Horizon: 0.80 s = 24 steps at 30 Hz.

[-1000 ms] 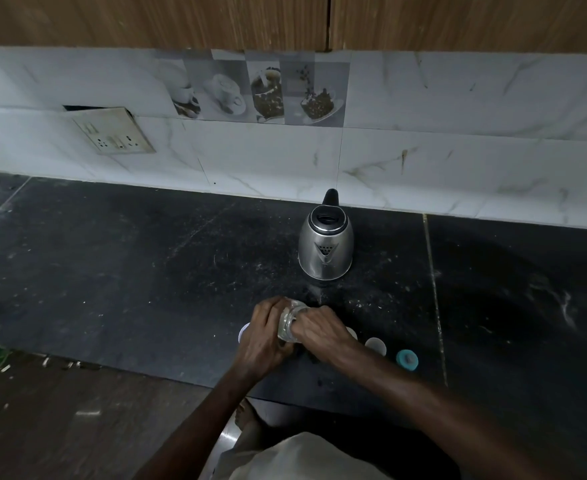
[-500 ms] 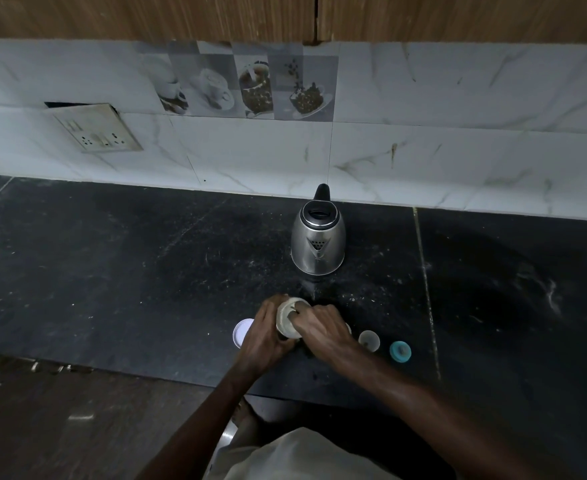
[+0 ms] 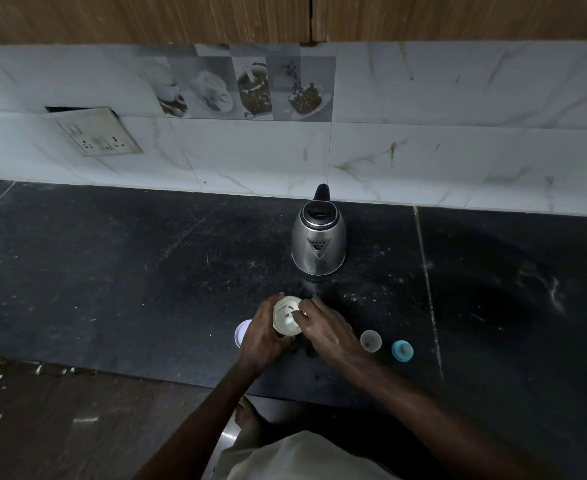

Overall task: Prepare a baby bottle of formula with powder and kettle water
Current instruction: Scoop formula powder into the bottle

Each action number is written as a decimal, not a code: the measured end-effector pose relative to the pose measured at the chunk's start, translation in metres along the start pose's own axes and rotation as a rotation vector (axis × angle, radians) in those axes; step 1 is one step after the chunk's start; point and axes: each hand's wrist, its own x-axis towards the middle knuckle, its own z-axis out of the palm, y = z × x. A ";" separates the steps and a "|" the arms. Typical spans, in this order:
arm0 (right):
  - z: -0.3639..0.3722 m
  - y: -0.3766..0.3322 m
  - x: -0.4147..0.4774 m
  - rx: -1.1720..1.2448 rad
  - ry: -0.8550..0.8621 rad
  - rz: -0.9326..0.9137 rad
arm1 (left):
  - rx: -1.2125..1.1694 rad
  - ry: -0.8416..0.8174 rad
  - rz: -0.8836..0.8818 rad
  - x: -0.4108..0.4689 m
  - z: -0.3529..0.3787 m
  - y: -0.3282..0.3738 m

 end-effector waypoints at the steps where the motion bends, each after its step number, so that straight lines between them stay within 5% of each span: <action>1: 0.001 -0.001 0.001 -0.020 -0.020 -0.010 | 0.012 -0.004 0.010 0.000 -0.001 0.001; 12: 0.016 -0.029 0.011 0.017 -0.233 0.389 | 0.221 -0.008 0.163 -0.015 0.000 0.009; 15: 0.014 -0.033 0.012 0.175 -0.209 0.509 | 0.245 -0.028 0.178 -0.015 0.002 0.006; 18: 0.014 -0.028 0.002 0.367 -0.009 0.697 | 0.207 0.003 0.082 -0.014 0.004 0.004; 24: 0.002 -0.002 -0.020 1.117 0.045 1.129 | 0.159 -0.006 0.008 -0.010 0.006 0.004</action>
